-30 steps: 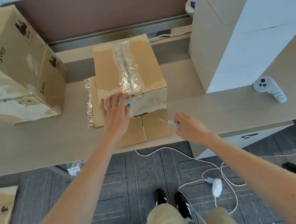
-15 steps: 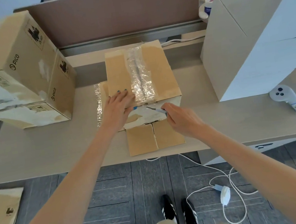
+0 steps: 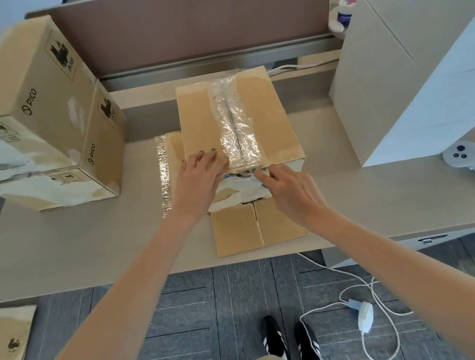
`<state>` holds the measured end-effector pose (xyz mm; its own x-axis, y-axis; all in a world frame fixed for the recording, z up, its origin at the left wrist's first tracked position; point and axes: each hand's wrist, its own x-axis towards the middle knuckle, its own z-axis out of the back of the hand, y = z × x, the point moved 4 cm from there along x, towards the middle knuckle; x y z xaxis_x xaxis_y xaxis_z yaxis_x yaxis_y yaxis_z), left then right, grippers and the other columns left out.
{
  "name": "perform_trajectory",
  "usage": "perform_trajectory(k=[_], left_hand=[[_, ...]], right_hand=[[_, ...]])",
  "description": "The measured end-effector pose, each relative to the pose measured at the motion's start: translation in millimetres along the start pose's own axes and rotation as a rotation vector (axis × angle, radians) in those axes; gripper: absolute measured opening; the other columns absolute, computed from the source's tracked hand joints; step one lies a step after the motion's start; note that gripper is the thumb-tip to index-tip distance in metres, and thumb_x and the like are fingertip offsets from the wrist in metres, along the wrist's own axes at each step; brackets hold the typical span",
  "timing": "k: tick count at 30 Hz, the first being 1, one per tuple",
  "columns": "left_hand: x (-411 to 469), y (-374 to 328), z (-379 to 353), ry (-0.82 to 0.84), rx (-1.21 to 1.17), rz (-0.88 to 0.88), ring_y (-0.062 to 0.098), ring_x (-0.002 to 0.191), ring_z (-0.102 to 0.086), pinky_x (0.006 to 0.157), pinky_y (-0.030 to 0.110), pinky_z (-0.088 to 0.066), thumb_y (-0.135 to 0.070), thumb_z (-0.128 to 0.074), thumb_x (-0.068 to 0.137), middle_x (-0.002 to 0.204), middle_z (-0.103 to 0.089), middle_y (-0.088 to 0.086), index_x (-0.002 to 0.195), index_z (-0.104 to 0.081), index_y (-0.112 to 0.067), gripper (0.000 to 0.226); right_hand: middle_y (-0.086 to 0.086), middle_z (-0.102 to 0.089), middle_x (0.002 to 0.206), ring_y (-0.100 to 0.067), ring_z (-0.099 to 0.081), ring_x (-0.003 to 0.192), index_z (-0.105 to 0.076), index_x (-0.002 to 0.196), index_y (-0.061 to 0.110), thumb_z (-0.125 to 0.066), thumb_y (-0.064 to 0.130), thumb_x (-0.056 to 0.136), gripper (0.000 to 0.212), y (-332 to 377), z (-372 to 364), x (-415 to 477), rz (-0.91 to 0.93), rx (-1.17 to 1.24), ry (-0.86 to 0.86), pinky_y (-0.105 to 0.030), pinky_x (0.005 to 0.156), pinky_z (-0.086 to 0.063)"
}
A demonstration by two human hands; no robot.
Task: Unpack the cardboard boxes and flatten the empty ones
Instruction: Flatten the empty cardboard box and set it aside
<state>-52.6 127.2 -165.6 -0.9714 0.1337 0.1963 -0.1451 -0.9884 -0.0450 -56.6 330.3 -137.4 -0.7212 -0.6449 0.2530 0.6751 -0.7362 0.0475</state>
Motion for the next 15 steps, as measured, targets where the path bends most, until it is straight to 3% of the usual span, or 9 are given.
perform_trajectory(k=[3, 9, 15], left_hand=[[-2.5, -1.0, -0.9, -0.047, 0.039, -0.002, 0.036, 0.112, -0.058, 0.086, 0.051, -0.052, -0.036, -0.036, 0.099, 0.126, -0.062, 0.008, 0.123, -0.059, -0.019, 0.037], [-6.6, -1.5, -6.7, -0.111, 0.098, -0.005, 0.032, 0.117, -0.056, 0.086, 0.048, -0.053, -0.033, -0.045, 0.100, 0.129, -0.061, 0.005, 0.128, -0.056, -0.022, 0.032], [-7.0, -3.6, -7.6, -0.131, 0.085, 0.018, 0.030, 0.117, -0.058, 0.086, 0.050, -0.052, -0.038, -0.036, 0.102, 0.127, -0.063, 0.002, 0.124, -0.062, -0.025, 0.036]], right_hand=[[-0.006, -0.063, 0.083, -0.020, -0.054, 0.058, -0.066, 0.118, 0.006, -0.075, -0.008, 0.058, 0.062, 7.0, -2.9, -0.5, 0.000, -0.097, -0.020, -0.023, 0.041, -0.025], [-0.010, -0.064, 0.095, -0.022, -0.058, 0.065, -0.060, 0.125, 0.002, -0.078, -0.003, 0.061, 0.067, 6.6, -8.7, -6.0, 0.015, -0.179, -0.014, -0.029, 0.042, -0.046], [-0.008, -0.063, 0.086, -0.019, -0.055, 0.060, -0.065, 0.119, 0.003, -0.075, -0.005, 0.056, 0.064, -1.5, -5.9, -13.5, 0.039, -0.204, -0.068, -0.026, 0.041, -0.041]])
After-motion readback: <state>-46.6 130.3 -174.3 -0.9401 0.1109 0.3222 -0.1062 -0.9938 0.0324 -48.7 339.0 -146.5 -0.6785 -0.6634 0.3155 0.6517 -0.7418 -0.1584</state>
